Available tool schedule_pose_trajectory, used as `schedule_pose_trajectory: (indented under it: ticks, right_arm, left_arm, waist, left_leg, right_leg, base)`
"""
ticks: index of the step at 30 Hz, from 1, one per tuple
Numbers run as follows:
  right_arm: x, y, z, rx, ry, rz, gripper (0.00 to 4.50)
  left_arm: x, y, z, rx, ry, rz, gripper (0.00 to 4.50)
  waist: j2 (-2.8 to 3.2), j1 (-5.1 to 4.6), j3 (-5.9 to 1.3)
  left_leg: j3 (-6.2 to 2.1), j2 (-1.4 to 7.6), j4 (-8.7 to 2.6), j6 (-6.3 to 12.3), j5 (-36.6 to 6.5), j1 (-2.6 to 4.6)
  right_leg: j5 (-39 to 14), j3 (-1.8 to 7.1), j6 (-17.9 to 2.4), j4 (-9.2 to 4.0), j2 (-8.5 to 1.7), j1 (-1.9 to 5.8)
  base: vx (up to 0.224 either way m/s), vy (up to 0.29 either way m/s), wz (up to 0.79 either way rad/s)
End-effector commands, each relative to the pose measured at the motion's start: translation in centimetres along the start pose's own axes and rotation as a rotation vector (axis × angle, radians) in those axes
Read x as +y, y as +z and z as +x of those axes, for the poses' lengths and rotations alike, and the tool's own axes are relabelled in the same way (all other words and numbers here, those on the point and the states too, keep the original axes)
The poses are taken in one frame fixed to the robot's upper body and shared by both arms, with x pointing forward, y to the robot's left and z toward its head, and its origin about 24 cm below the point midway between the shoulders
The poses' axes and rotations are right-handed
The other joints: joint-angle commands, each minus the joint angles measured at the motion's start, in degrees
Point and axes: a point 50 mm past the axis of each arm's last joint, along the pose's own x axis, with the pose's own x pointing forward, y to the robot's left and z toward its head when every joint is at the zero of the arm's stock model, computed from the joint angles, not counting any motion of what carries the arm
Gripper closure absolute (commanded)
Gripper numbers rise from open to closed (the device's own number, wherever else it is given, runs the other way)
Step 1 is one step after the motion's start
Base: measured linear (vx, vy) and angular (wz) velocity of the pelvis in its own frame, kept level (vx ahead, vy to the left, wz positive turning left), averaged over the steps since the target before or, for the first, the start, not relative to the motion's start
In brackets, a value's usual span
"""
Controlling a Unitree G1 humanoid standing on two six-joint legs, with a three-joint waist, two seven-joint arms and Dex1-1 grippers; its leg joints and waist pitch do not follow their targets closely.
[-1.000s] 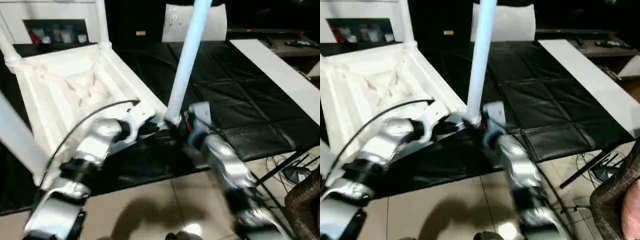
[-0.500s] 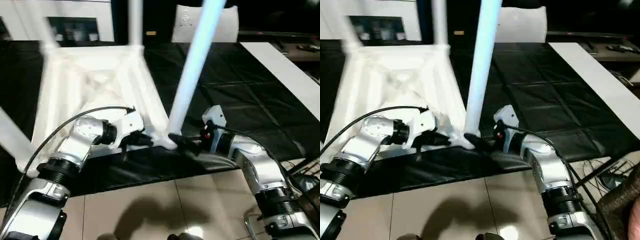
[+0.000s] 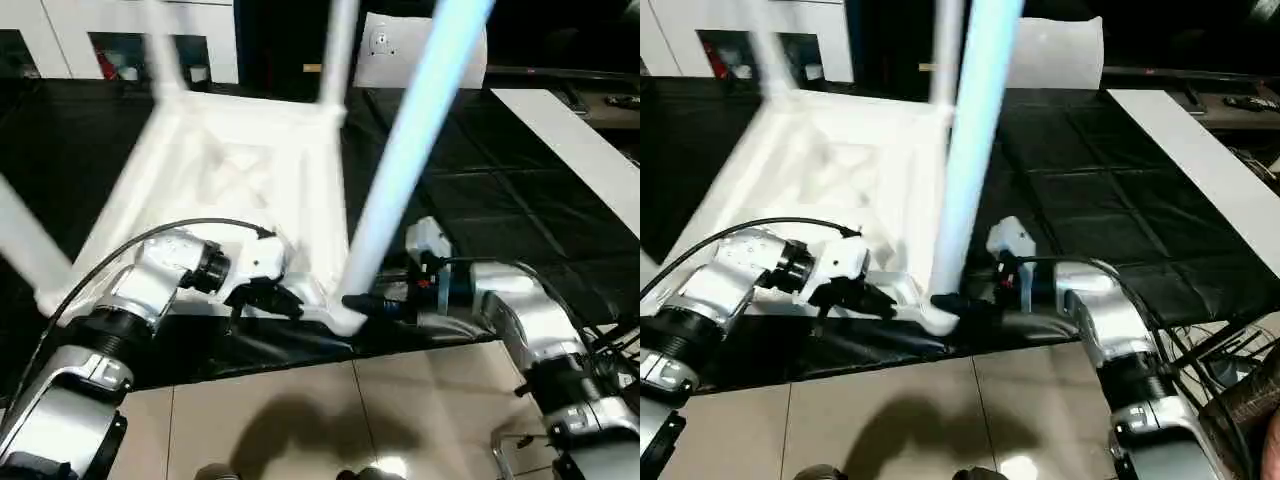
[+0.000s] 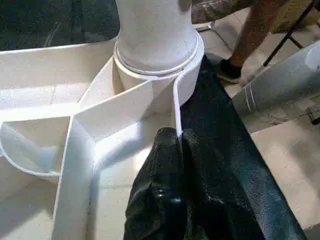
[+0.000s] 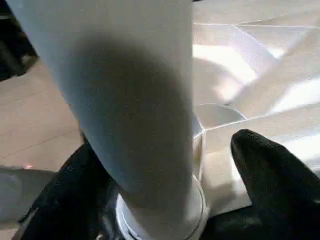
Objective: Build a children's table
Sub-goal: Rotate leg to tighten
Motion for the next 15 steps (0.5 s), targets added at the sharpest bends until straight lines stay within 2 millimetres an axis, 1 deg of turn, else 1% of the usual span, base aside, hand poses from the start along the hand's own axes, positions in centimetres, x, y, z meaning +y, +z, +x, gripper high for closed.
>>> schedule_pose_trajectory:
  ticks: [1,2,3,7,8,9,10,11,13,15]
  right_arm:
    - [-0.22,-0.03,-0.52,0.026,0.021,-0.011,1.01]
    - [-0.23,-0.07,-0.51,0.032,0.029,-0.014,1.01]
    - [-0.23,-0.07,-0.51,0.032,0.029,-0.014,1.26]
    - [-0.19,-0.22,-0.37,0.048,0.060,-0.015,1.48]
    - [-0.17,-0.24,-0.34,0.051,0.067,-0.016,1.71]
    - [-0.12,-0.28,-0.29,0.054,0.077,-0.015,1.71]
    - [-0.10,-0.31,-0.25,0.056,0.084,-0.014,1.92]
    - [-0.09,-0.32,-0.23,0.057,0.088,-0.015,1.92]
    - [-0.10,-0.34,-0.15,0.055,0.098,-0.012,2.11]
    - [-0.06,-0.35,-0.07,0.054,0.103,-0.011,2.26]
  left_arm:
    - [-0.98,-0.39,1.76,0.064,-0.139,0.019,4.50]
    - [-1.00,-0.41,1.75,0.064,-0.143,0.020,4.50]
    - [-1.00,-0.41,1.75,0.064,-0.143,0.020,4.50]
    - [-1.10,-0.52,1.72,0.068,-0.152,0.022,4.50]
    - [-1.10,-0.53,1.72,0.068,-0.153,0.022,4.50]
    - [-1.12,-0.57,1.71,0.070,-0.154,0.023,4.50]
    - [-1.14,-0.59,1.71,0.071,-0.155,0.023,4.50]
    - [-1.14,-0.60,1.71,0.072,-0.154,0.024,4.50]
    - [-1.16,-0.64,1.70,0.073,-0.154,0.024,4.50]
    - [-1.15,-0.66,1.69,0.073,-0.151,0.024,4.50]
  waist:
    - [0.06,-0.31,-3.64]
    - [-0.08,-0.25,-3.67]
    - [-0.07,-0.26,-3.70]
    - [-0.21,-0.24,-3.85]
    - [-0.18,-0.17,-3.90]
    - [-0.21,-0.17,-3.96]
    - [-0.18,-0.17,-3.98]
    - [-0.21,-0.15,-3.99]
    - [-0.25,-0.09,-4.02]
    - [-0.13,-0.04,-4.03]
  left_leg:
    - [1.40,0.22,-2.87,4.83,-7.15,0.22]
    - [1.41,0.18,-2.84,4.76,-7.00,0.16]
    - [1.39,0.15,-2.82,4.74,-6.86,0.14]
    - [1.40,0.13,-2.71,5.01,-5.97,0.10]
    - [1.40,0.18,-2.67,5.21,-5.64,0.14]
    - [1.41,0.18,-2.64,5.31,-5.38,0.13]
    - [1.39,0.18,-2.62,5.51,-4.83,0.12]
    - [1.43,0.17,-2.59,5.58,-4.82,0.15]
    - [1.44,0.17,-2.55,5.74,-4.93,0.14]
    - [1.42,0.22,-2.55,5.51,-5.24,0.14]
  right_leg:
    - [-2.80,1.94,-15.09,-2.87,-2.95,3.48]
    - [-2.94,1.97,-14.95,-2.90,-2.97,3.55]
    - [-2.93,1.97,-14.91,-2.85,-2.99,3.57]
    - [-2.28,1.90,-14.93,-2.69,-2.93,3.61]
    - [-1.81,1.89,-15.01,-2.62,-2.96,3.61]
    - [-1.41,1.88,-15.07,-2.56,-2.93,3.64]
    - [-0.64,1.85,-15.24,-2.46,-2.88,3.64]
    - [-0.50,1.85,-15.29,-2.48,-2.87,3.61]
    - [-0.47,1.82,-15.51,-2.45,-2.91,3.62]
    - [-1.03,1.83,-15.50,-2.46,-2.97,3.61]
  base:
    - [0.000,0.000,0.00]
    - [0.000,0.000,0.00]
    - [0.000,0.000,0.00]
    - [0.000,0.000,0.00]
    - [0.000,0.000,0.00]
    - [0.000,0.000,0.00]
    - [0.000,0.000,0.00]
    - [0.000,0.000,0.00]
    - [0.000,0.000,0.00]
    - [0.000,0.000,0.00]
